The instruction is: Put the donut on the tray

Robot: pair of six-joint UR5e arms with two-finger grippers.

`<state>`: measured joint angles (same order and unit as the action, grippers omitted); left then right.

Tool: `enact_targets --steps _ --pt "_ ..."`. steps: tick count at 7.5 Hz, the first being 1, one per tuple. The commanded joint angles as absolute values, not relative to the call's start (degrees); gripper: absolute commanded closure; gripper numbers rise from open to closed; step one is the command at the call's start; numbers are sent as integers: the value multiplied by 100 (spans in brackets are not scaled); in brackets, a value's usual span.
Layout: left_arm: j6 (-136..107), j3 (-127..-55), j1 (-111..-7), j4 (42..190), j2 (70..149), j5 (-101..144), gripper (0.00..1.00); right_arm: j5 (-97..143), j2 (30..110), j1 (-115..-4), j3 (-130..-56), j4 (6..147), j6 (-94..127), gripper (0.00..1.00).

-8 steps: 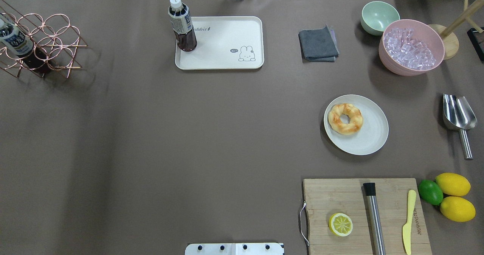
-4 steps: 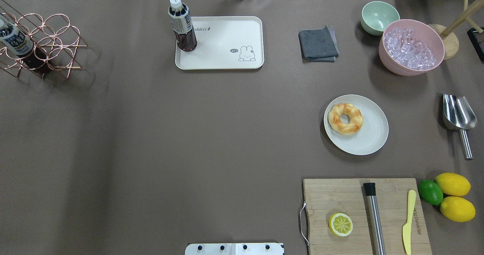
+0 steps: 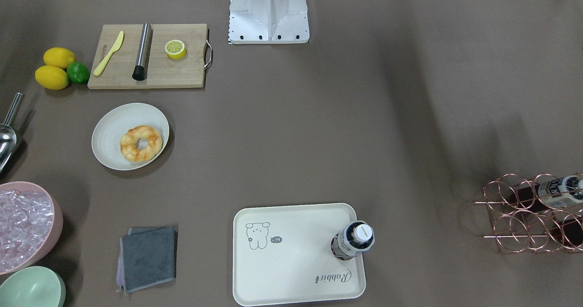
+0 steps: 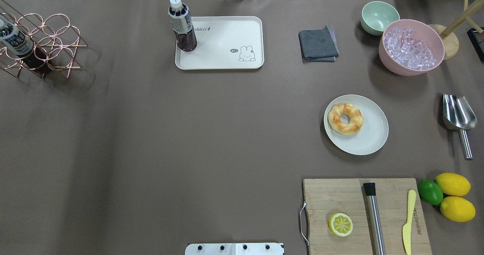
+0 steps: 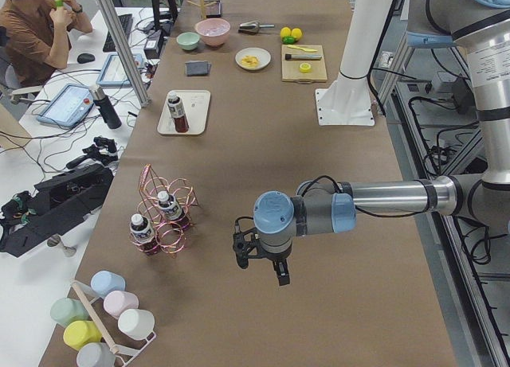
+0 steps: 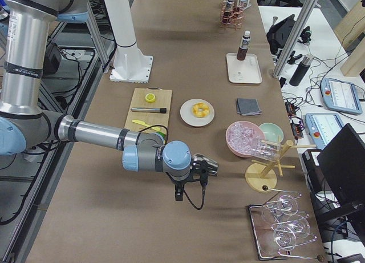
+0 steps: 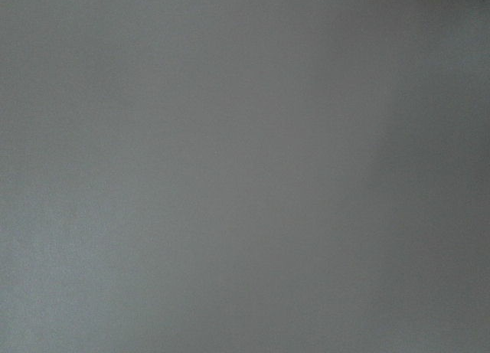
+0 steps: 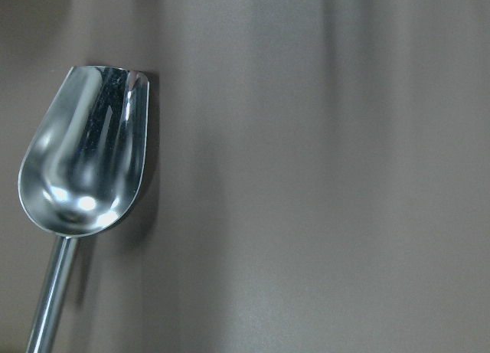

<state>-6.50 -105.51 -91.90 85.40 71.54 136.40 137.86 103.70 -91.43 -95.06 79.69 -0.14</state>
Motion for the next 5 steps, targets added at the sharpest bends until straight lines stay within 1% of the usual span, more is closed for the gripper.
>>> enact_targets --steps 1,5 --pt "-642 -10547 -9202 8543 7128 13632 2 13904 10424 -9228 -9623 8024 26 0" --pt "-642 -10529 -9211 8543 7084 13632 2 14114 10433 -9281 -9685 8060 53 0"
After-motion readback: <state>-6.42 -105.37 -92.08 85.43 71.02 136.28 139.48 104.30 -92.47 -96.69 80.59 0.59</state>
